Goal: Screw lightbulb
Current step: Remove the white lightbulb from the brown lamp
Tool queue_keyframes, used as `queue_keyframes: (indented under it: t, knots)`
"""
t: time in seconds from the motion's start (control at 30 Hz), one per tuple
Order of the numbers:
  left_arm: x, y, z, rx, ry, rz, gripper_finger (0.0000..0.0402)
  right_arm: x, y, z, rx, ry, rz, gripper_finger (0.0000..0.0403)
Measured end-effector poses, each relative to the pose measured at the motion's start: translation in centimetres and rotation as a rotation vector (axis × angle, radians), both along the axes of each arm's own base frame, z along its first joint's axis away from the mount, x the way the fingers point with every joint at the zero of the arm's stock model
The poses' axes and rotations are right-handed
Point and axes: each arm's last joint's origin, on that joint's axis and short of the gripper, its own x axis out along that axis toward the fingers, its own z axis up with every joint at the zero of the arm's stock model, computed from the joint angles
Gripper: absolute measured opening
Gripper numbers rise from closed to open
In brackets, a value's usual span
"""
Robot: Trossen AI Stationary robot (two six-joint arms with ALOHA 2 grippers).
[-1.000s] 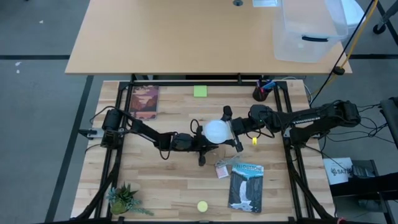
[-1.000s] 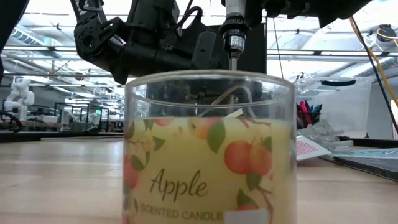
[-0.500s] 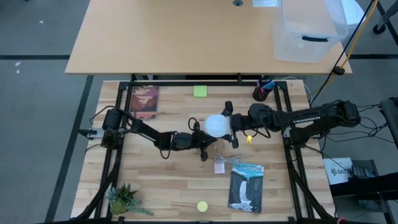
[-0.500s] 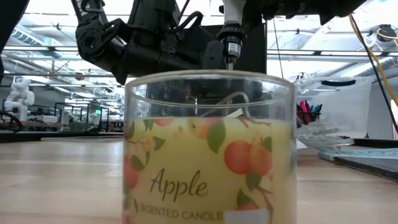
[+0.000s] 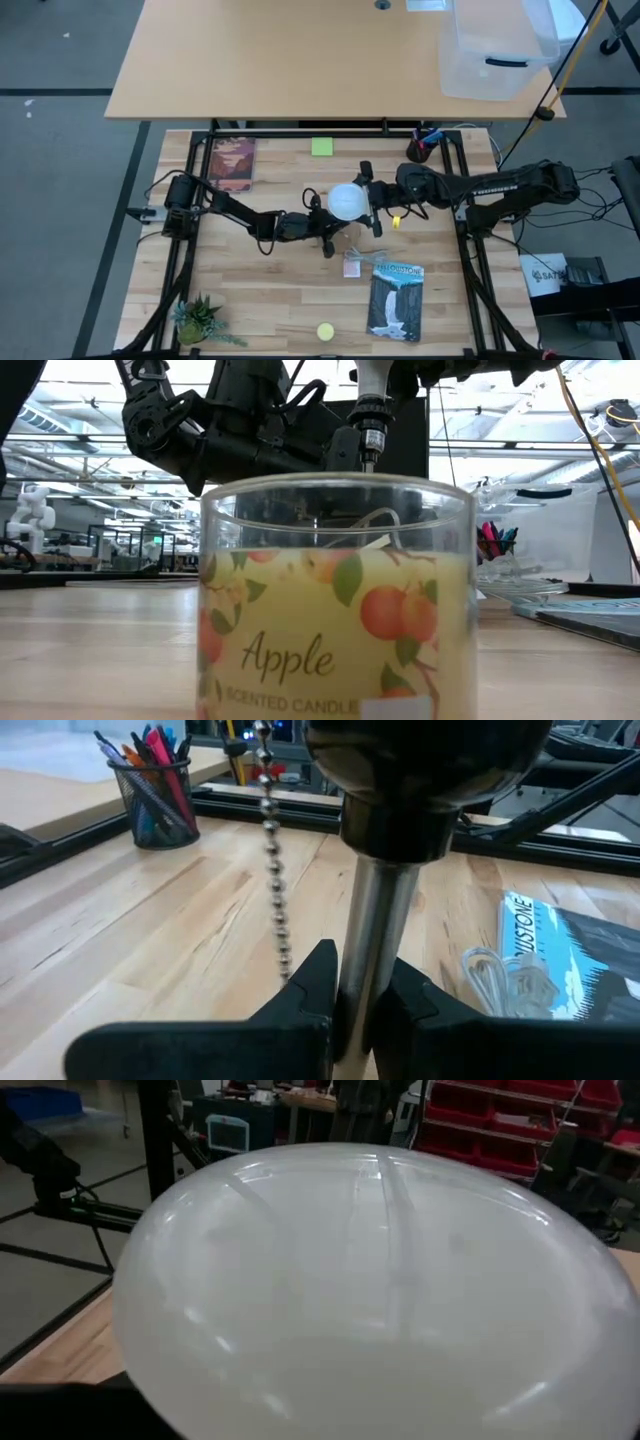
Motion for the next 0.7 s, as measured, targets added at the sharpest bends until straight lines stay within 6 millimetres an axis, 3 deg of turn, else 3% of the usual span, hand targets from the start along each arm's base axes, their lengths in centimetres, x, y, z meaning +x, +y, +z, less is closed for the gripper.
queue_keyframes:
  t: [0.43,0.7]
  knots:
    - [-0.02,-0.03,-0.05,-0.017,0.001,-0.001,0.0031,-0.05,0.12,0.34,0.073,0.116,-0.027,0.0309]
    - [-0.05,-0.01,-0.09,-0.037,-0.002,0.005,0.0031,-0.4,0.23,-0.43,0.089,0.22,-0.02,0.0357]
